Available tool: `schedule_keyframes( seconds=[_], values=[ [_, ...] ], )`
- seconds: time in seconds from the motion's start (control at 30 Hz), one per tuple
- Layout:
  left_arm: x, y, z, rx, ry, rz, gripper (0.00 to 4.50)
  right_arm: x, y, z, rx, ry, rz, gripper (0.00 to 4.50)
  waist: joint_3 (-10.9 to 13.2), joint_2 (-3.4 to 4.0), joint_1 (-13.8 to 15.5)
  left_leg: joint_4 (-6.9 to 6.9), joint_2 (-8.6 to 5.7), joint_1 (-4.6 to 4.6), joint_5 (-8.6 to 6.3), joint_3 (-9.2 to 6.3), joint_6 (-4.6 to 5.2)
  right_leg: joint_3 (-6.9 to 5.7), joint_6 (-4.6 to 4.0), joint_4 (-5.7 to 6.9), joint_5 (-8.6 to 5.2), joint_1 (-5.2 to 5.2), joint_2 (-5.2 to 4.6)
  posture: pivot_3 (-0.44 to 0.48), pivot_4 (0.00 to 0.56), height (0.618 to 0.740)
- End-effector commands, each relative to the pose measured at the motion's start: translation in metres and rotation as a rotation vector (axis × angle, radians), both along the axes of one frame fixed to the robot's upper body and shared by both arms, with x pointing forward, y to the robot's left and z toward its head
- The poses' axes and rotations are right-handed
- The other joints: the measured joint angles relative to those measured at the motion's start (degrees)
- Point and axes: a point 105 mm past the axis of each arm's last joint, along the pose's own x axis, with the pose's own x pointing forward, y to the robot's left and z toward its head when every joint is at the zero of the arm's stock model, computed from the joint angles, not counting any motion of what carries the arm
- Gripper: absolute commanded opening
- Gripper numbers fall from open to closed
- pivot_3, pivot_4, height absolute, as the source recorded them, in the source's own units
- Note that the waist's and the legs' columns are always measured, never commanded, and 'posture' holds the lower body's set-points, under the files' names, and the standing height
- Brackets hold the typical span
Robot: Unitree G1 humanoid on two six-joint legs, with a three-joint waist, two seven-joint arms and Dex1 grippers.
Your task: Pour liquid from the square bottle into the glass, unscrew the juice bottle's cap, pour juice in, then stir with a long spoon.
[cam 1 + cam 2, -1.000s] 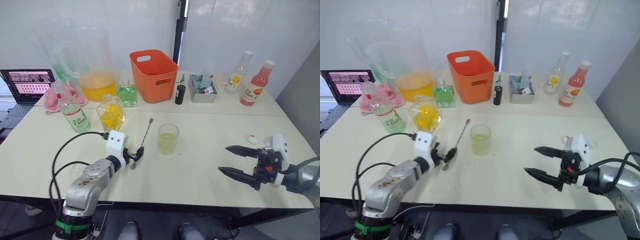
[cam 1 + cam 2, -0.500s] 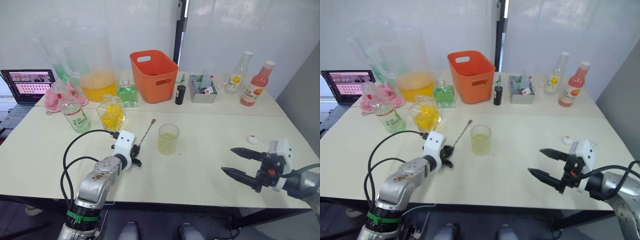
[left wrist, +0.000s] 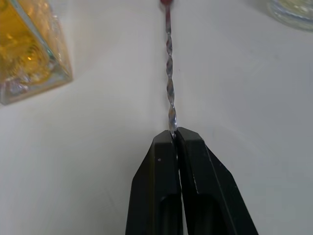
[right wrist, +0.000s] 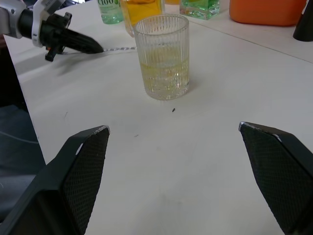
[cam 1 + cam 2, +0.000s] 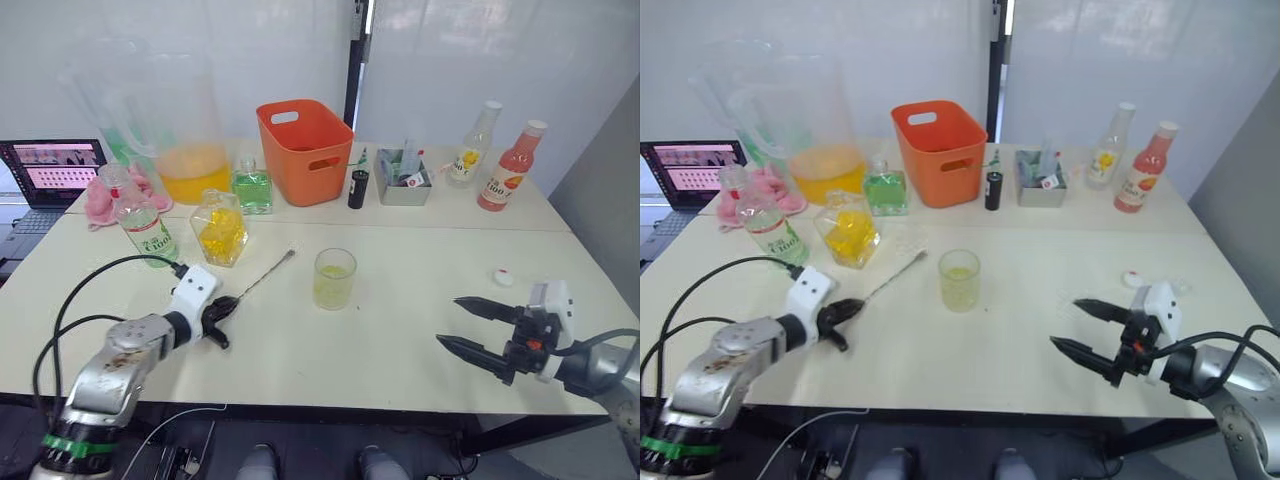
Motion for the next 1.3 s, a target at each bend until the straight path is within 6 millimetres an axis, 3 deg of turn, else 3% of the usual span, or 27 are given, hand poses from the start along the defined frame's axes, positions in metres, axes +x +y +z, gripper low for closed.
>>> schedule_keyframes(
  seconds=[0.03, 0.23, 0.4, 0.63, 0.83, 0.97, 1.2, 1.3],
  values=[
    [-0.009, 0.004, 0.010, 0.020, -0.020, -0.107, 0.02, 0.000, 0.004, 0.008, -0.001, -0.037, 0.029, 4.50, 0.0, 0.00, 0.2, 0.00, 0.00, -0.01, 0.00, 0.00, 0.00, 0.00, 0.00, -0.01, 0.00, -0.01, 0.00, 0.000, 0.150, 0.740],
    [-0.017, 0.018, 0.003, 0.092, 0.034, -0.214, 0.02, 0.002, 0.004, 0.007, 0.001, -0.020, 0.030, 4.50, 0.0, 0.00, 0.2, -0.06, 0.01, -0.02, -0.02, 0.03, -0.03, 0.00, -0.04, -0.08, 0.00, -0.06, -0.03, 0.000, 0.150, 0.740],
    [-0.021, 0.031, -0.015, 0.103, 0.114, -0.188, 0.02, 0.001, 0.006, 0.005, 0.002, -0.013, 0.034, 4.50, 0.0, 0.02, 0.1, -0.19, 0.03, 0.01, -0.01, 0.04, -0.02, 0.00, -0.06, -0.07, 0.00, -0.08, -0.03, 0.000, 0.150, 0.740],
    [-0.023, 0.033, -0.008, 0.179, 0.155, -0.198, 2.18, -0.001, 0.008, 0.004, -0.014, -0.006, 0.048, 4.50, -0.1, 0.11, 0.0, -0.23, 0.06, 0.13, -0.02, 0.05, -0.03, 0.00, -0.09, -0.01, 0.01, -0.05, -0.01, 0.000, 0.150, 0.740],
    [-0.029, 0.035, -0.002, 0.297, 0.217, -0.234, 2.18, -0.004, 0.014, 0.007, -0.020, -0.008, 0.081, 4.50, -0.1, 0.11, -0.3, -0.34, 0.09, 0.16, -0.02, 0.11, -0.03, 0.03, -0.13, -0.04, 0.00, -0.11, -0.01, 0.000, 0.150, 0.740],
    [-0.021, 0.042, -0.003, 0.332, 0.218, -0.179, 2.18, -0.004, 0.014, 0.006, -0.030, -0.005, 0.085, 4.50, -0.1, 0.11, -0.1, -0.37, 0.09, 0.17, -0.01, 0.13, -0.02, 0.03, -0.14, -0.05, 0.00, -0.11, -0.01, 0.000, 0.150, 0.740],
    [-0.025, 0.032, -0.013, 0.304, 0.253, -0.201, 0.03, -0.001, 0.014, 0.005, -0.053, 0.001, 0.084, 4.50, -0.1, 0.16, -0.1, -0.37, 0.09, 0.23, -0.02, 0.16, -0.03, 0.06, -0.14, -0.03, 0.00, -0.08, -0.01, 0.000, 0.150, 0.740],
    [-0.020, 0.047, -0.003, 0.317, 0.233, -0.160, 0.03, -0.001, 0.018, 0.009, -0.030, 0.022, 0.113, 4.50, -0.1, 0.18, -0.2, -0.38, 0.09, 0.23, -0.01, 0.19, -0.02, 0.09, -0.14, -0.03, 0.00, -0.09, -0.01, 0.000, 0.150, 0.740]
  ],
)
